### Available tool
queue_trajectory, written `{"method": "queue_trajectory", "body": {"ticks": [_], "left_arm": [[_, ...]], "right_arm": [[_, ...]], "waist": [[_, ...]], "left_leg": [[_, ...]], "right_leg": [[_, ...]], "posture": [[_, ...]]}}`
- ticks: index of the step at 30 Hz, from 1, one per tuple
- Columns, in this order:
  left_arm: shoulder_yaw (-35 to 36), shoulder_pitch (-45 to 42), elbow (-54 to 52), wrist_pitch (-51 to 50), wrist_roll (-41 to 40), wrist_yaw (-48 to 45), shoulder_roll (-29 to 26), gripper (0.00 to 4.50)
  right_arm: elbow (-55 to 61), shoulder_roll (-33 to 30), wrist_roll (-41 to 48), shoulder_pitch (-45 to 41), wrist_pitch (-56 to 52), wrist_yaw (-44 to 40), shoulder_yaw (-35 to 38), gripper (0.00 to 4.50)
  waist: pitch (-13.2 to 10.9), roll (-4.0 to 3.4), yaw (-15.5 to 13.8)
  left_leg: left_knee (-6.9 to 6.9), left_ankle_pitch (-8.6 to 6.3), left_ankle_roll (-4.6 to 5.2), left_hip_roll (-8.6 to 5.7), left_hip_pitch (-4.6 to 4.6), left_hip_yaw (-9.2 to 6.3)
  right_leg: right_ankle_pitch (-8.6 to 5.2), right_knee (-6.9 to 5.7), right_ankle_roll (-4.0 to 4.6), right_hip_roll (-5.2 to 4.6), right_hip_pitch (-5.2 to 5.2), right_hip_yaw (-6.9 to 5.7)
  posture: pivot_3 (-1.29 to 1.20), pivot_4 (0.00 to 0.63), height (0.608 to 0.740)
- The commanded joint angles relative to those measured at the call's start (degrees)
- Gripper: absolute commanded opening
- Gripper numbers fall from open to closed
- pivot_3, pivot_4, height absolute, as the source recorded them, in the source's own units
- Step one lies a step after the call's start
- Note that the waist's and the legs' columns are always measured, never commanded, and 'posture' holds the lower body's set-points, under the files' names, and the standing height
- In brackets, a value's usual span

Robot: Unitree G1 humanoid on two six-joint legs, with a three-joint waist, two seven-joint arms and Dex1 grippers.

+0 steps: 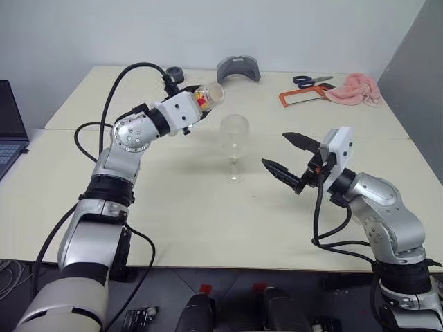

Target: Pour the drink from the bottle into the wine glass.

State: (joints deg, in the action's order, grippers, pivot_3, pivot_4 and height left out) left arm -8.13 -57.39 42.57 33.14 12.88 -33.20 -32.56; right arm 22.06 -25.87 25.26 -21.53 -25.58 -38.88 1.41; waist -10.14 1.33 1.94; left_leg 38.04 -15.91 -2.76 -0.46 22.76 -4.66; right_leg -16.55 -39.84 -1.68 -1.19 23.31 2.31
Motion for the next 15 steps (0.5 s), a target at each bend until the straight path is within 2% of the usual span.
{"method": "queue_trajectory", "body": {"ticks": [1, 15], "left_arm": [[-0.81, -3.52, 1.67, 5.48, 2.84, 2.95, -1.08, 1.69], [-5.73, -9.85, 9.95, 14.59, 14.36, 14.24, -1.77, 1.69]], "right_arm": [[1.63, -0.26, 1.0, -0.24, 1.17, -0.05, 1.18, 4.5], [2.62, 0.41, 1.37, 0.04, 0.87, 1.47, 0.52, 4.5]], "waist": [[0.0, 0.01, -0.08], [-0.01, 0.01, -0.04]], "left_leg": [[0.0, 0.0, 0.0, 0.0, 0.01, -0.01], [0.0, 0.0, 0.0, -0.01, 0.03, 0.04]], "right_leg": [[0.0, 0.0, 0.0, 0.0, 0.0, -0.01], [0.0, -0.01, 0.0, 0.0, 0.01, -0.03]], "posture": [[0.0, 0.15, 0.74], [0.0, 0.15, 0.74]]}}
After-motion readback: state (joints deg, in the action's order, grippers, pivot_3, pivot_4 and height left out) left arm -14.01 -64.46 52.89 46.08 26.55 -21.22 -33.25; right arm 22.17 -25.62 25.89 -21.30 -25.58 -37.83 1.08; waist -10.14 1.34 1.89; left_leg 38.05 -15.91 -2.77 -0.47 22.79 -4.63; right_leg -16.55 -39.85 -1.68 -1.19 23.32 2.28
